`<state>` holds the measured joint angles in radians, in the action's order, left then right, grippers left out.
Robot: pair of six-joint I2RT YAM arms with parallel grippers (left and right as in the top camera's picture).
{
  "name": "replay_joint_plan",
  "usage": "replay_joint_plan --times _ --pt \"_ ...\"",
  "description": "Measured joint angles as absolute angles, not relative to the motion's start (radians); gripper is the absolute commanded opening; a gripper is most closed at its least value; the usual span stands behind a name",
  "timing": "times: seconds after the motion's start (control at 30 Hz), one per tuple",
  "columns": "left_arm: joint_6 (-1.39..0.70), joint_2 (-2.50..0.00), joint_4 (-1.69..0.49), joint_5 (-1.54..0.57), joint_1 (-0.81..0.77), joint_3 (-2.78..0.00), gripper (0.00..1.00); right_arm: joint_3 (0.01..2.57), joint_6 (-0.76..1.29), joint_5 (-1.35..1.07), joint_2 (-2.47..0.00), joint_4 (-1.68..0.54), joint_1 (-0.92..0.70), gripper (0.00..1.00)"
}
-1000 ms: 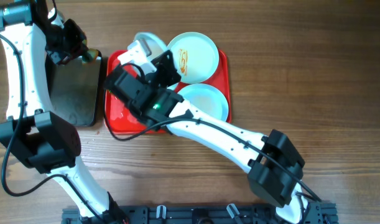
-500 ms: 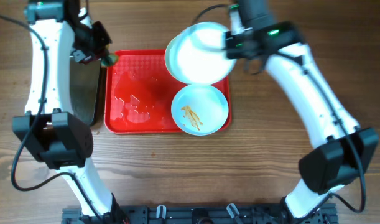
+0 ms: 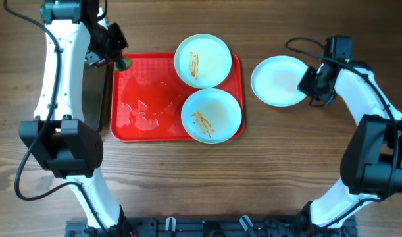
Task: Clean dirty plates on tray and stack at the side
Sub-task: 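Lift the cleaned plate with the right gripper and set it right of the tray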
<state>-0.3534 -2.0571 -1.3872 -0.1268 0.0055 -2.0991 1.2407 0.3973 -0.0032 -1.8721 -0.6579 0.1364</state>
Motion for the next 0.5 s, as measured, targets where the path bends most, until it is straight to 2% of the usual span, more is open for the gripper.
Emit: replay_joint_plan --times 0.03,0.07,0.23,0.37,0.5 --pt "-0.353 -2.057 -1.388 -0.127 0.006 -2.099 0.04 1.208 0.412 -0.005 -1.873 -0.635 0.136 0.18" --pt "-0.353 -2.057 -1.388 -0.127 0.006 -2.099 0.04 1.189 0.423 -0.007 -1.873 -0.630 0.136 0.28" --pt "-0.353 -2.057 -1.387 -0.127 0.006 -2.099 0.04 1.186 0.434 -0.036 -1.874 -0.706 0.136 0.25" --pt "-0.353 -2.057 -1.380 -0.127 0.006 -2.099 0.04 1.285 0.371 -0.133 -1.861 -0.838 0.112 0.35" --pt "-0.358 -2.057 -1.368 -0.126 0.006 -2.099 0.04 1.368 0.317 -0.271 -1.779 -0.852 -0.067 0.35"
